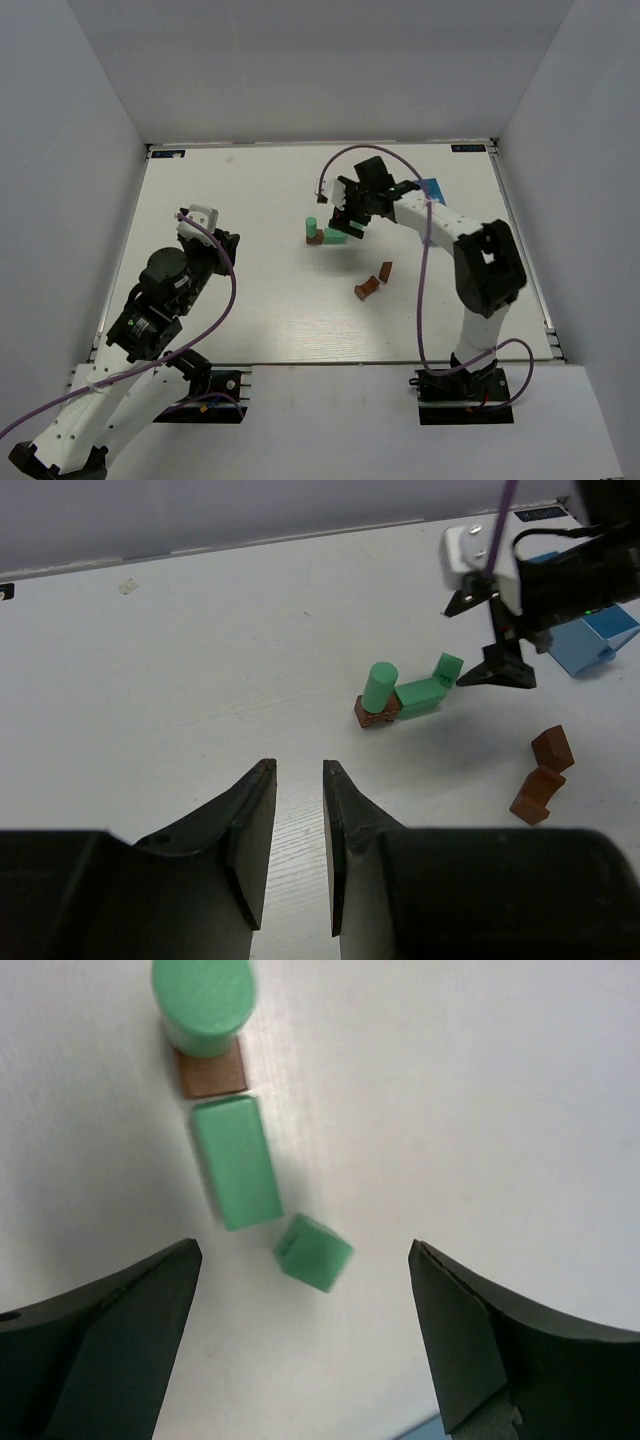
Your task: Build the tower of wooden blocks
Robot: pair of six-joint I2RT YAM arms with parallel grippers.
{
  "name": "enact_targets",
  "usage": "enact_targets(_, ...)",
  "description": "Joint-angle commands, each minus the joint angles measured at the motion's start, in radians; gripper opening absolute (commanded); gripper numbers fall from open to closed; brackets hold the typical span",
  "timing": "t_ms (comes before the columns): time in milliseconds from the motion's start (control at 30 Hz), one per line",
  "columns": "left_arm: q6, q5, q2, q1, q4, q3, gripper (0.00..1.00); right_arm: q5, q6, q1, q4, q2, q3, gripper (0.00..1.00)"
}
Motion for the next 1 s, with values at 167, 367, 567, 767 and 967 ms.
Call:
enact_targets(167,0.008,-0.003,-0.008,0.006,0.016,-0.006,0.36,0.251,0.327,-0.050,0.433,-0.277,-0.279,0.79)
enact_targets(367,0.008,-0.003,-0.008,0.006,0.016,-0.006,0.36,0.085,0.383,-0.048,0.144,-0.173,-0.132,0.00)
enact_targets(567,0.008,-0.003,-0.008,0.006,0.016,-0.006,0.36,0.045,0.501,-0.046,-0.015,-0.072,-0.015,0.00)
enact_targets(767,0.008,-0.003,-0.008,0.006,0.016,-0.006,0.36,0.082,0.519,-0.046,-0.086,0.003,0.037,0.00)
enact_targets(967,0.008,-0.003,-0.008,0.006,0.016,-0.006,0.36,0.051,0.518,-0.044,-0.120,0.060,0.048,0.00)
